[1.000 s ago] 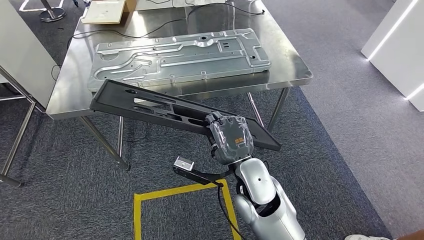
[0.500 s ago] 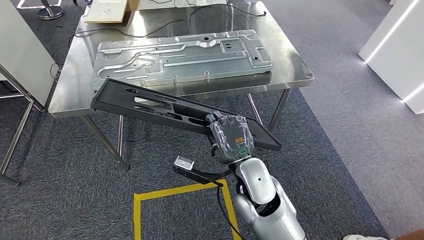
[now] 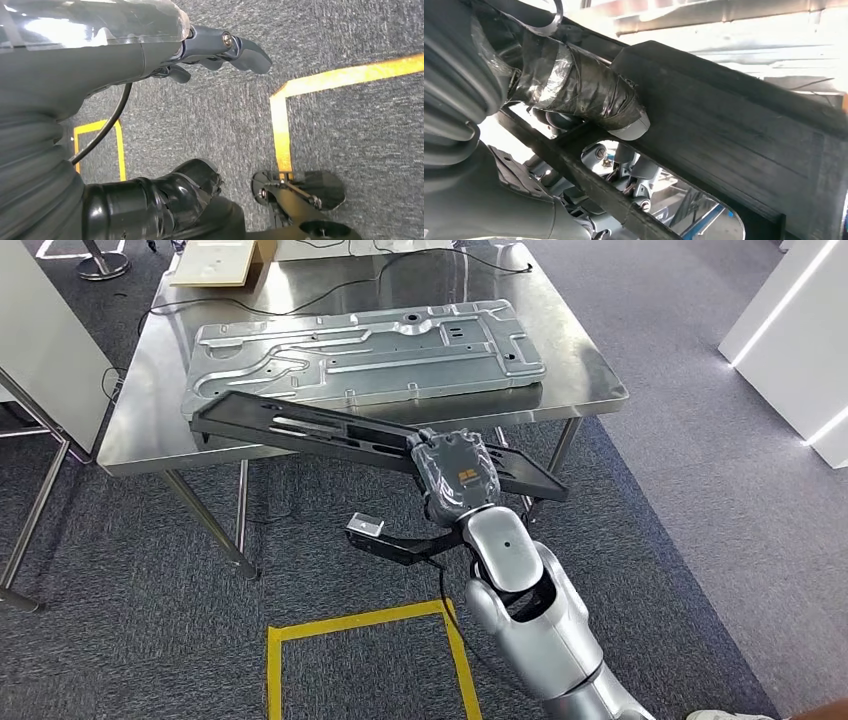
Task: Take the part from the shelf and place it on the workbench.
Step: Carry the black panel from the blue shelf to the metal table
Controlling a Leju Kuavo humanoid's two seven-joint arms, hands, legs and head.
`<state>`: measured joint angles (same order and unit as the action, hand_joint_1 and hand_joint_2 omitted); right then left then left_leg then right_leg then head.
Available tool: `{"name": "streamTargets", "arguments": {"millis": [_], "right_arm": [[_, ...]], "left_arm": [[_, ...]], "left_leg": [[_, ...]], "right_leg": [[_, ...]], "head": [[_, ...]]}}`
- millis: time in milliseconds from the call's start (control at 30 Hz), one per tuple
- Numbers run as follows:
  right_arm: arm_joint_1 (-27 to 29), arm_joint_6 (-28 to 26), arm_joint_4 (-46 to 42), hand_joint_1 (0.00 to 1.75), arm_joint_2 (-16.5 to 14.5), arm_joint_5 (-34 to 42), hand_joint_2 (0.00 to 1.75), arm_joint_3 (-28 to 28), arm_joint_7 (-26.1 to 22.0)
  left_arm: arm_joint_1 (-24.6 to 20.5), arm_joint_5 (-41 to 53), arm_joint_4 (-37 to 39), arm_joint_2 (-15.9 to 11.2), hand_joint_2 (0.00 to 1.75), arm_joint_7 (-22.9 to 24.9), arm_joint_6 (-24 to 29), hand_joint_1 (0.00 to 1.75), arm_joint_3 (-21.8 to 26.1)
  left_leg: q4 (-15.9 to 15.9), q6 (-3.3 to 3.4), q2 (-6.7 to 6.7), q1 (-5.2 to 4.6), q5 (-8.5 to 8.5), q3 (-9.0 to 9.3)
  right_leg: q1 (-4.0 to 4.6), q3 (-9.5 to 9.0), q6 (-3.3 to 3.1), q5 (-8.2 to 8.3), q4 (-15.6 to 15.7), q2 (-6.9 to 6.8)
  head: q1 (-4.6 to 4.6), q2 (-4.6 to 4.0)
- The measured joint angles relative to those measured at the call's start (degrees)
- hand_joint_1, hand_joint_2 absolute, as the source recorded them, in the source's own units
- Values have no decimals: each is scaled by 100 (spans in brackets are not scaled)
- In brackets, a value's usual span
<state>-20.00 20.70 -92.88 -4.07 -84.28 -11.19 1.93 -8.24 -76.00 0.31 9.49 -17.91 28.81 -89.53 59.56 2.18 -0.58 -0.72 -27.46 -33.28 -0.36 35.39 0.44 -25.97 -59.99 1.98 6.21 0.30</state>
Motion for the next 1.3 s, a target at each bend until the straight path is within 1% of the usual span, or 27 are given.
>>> {"name": "streamTargets", "arguments": {"millis": [133,267,367,467,567,733,900,1067,1233,1300], "right_arm": [[-341,337,217,175,99,-1,175,-9,133],[-1043,690,759,175,260,-38,175,-16,329],[-1469,779,1145,175,317,-120,175,-16,384],[-1721,794,1388,175,347,-171,175,-19,399],[-1852,796,1549,175,355,-188,175,-28,401],[-1915,804,1695,175,361,-197,175,-49,403],[-2074,984,1881,175,393,-279,175,-99,386],[-2375,1030,2278,175,430,-320,175,-232,249],[-2425,990,2478,175,433,-307,175,-356,129],[-2424,978,2537,175,434,-291,175,-392,104]], "left_arm": [[-3,-3,0,-19,175,3,-1,0,0],[-6,-13,0,-46,175,28,-2,0,0],[-7,-82,0,-65,175,36,-4,0,0],[-7,-121,0,-78,175,36,-4,0,0],[-9,-125,0,-84,175,36,-4,0,0],[-9,-125,0,-91,175,38,-4,0,0],[-8,-167,0,-99,175,79,-49,0,0],[-8,-262,0,-108,175,90,-98,0,0],[-10,-344,0,-116,175,92,-123,0,0],[-13,-365,1,-127,175,96,-162,0,0]], "left_leg": [[0,0,3,0,0,-3],[1,5,2,-2,4,-4],[2,8,2,-3,6,-3],[3,8,1,-4,6,-4],[3,8,1,-4,6,-5],[2,8,1,-3,6,-8],[2,9,1,-4,6,-10],[3,13,0,-4,9,-10],[3,13,-2,-4,9,-11],[14,48,-1,-21,1,-17]], "right_leg": [[0,2,0,1,-1,3],[0,2,5,6,0,2],[0,2,7,10,0,2],[0,2,7,10,1,2],[0,4,7,10,1,2],[0,6,7,10,1,2],[0,6,8,11,1,2],[0,6,10,13,1,1],[0,7,10,12,2,1],[-21,4,39,26,30,4]], "head": [[1,0],[1,0],[0,0],[0,0],[0,-1],[0,0],[0,1],[0,0],[0,0],[0,0]]}}
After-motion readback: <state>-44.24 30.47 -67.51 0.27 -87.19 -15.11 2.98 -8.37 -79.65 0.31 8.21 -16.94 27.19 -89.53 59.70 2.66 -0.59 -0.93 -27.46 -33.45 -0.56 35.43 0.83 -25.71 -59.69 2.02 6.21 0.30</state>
